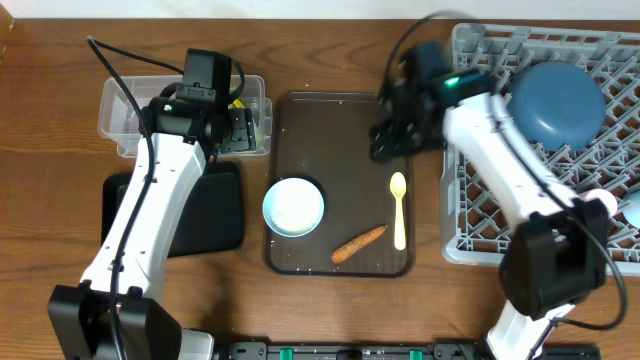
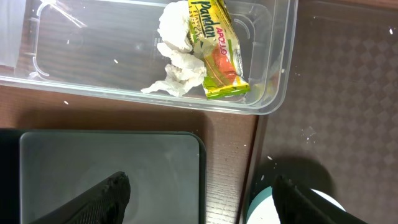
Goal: Sort waste into correct bins and load items into the dishwasher rack
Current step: 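Reach the right gripper to the yellow spoon and grasp it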
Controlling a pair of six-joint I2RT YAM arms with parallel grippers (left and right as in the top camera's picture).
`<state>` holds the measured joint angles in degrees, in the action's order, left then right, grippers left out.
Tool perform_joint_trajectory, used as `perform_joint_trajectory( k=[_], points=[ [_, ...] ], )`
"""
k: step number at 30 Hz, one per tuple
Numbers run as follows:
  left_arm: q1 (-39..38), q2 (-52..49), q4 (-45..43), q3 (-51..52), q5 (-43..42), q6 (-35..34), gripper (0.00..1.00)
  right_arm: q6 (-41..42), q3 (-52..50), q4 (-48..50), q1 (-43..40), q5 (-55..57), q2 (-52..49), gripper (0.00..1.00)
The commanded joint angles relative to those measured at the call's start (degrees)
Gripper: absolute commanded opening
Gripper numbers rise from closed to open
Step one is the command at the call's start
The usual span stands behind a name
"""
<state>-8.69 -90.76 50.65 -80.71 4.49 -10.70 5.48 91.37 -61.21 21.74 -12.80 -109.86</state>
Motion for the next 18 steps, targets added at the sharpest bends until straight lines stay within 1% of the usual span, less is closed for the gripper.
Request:
perform_joint_trajectory(
  k=[1,5,10,13,18],
  points=[
    [0.3,0.2,0.1,-0.5,0.5,-0.8,0.75,8.8,-4.4,0.4,2.7,5.1,-0.2,0.74],
    [0.3,0.2,0.1,-0.5,0.5,-0.8,0.76,12.9,-8.6,1.0,4.5,5.1,-0.2,0.74],
    [0.3,0.2,0.1,-0.5,0.5,-0.8,0.76,14.8,-13.3,3.5,5.8,5.3,-0.2,0.74],
    [0.3,0.2,0.1,-0.5,0.5,-0.8,0.76,17.6,-15.4,3.9,6.1,8.0,-0.2,0.73],
    [0.3,0.2,0.1,-0.5,0.5,-0.8,0.76,18.3,-17.3,5.7,6.1,9.8,-0.2,0.74]
  ],
)
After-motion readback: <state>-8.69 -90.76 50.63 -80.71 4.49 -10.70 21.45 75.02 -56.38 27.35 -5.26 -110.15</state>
